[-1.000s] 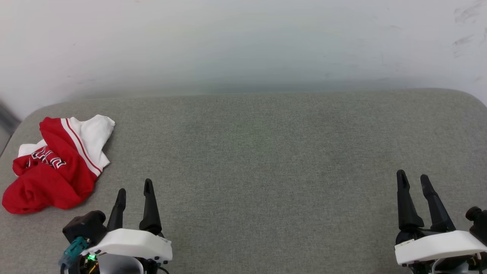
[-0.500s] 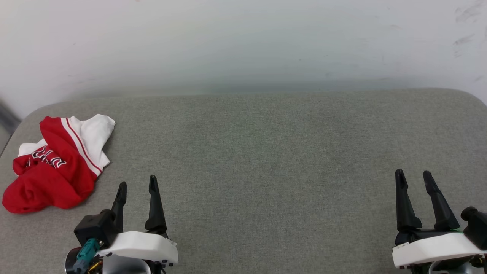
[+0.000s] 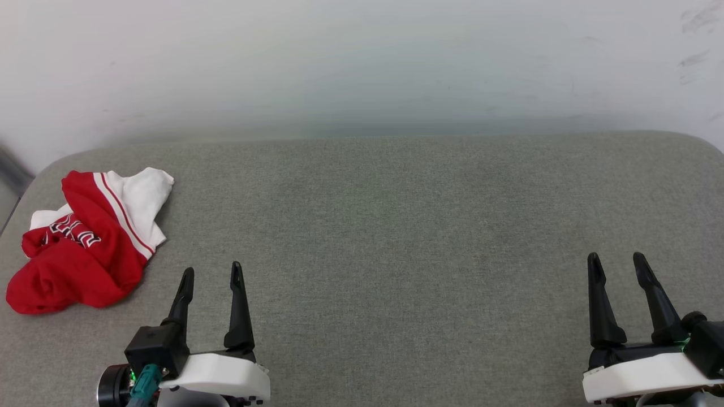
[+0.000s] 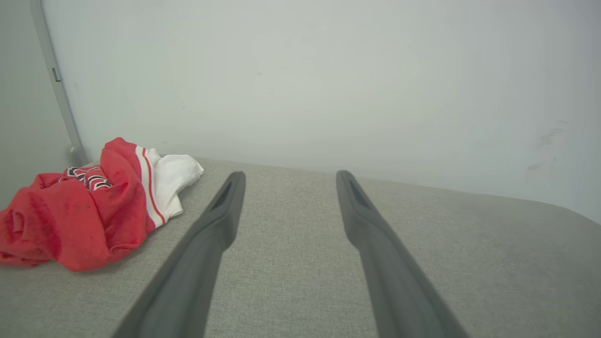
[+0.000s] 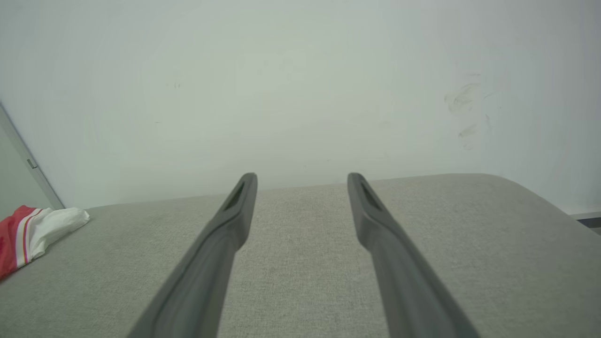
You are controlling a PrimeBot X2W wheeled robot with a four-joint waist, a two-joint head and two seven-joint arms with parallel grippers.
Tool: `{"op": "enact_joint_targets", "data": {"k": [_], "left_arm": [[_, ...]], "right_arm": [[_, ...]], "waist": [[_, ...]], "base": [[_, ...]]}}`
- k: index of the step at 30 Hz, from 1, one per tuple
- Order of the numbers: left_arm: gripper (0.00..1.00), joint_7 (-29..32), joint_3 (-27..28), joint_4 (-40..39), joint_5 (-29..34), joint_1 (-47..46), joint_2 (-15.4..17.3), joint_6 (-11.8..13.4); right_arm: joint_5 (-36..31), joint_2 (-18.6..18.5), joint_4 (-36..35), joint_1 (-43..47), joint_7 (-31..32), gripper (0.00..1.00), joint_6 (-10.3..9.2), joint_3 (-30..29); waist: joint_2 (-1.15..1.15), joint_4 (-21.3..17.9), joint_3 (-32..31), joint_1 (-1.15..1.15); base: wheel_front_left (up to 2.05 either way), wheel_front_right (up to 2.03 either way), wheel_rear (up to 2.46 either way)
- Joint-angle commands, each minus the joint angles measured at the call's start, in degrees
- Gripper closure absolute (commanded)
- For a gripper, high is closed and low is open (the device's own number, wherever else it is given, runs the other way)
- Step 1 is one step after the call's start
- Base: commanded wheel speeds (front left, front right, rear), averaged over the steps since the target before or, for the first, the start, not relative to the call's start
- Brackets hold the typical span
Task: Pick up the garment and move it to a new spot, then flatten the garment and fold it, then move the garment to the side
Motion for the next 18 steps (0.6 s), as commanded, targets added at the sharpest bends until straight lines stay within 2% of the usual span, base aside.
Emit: {"op": "enact_joint_targets", "data": {"k": [1,18], "left_arm": [[0.00,-0.53,0.02,-0.54,1.28,0.29,-0.08,-0.33],[0.00,-2.30,1.83,-1.70,7.73,1.49,-1.94,-3.95]], "right_arm": [[-0.95,0.06,-0.72,0.40,-0.54,0.00,0.00,-0.15],[-5.54,0.08,-1.79,1.43,-2.31,0.00,0.00,-0.13]], "waist": [[0.00,0.03,0.01,0.00],[0.00,0.17,0.31,0.00]], "base": [[0.00,0.00,0.00],[0.00,0.00,0.00]]}}
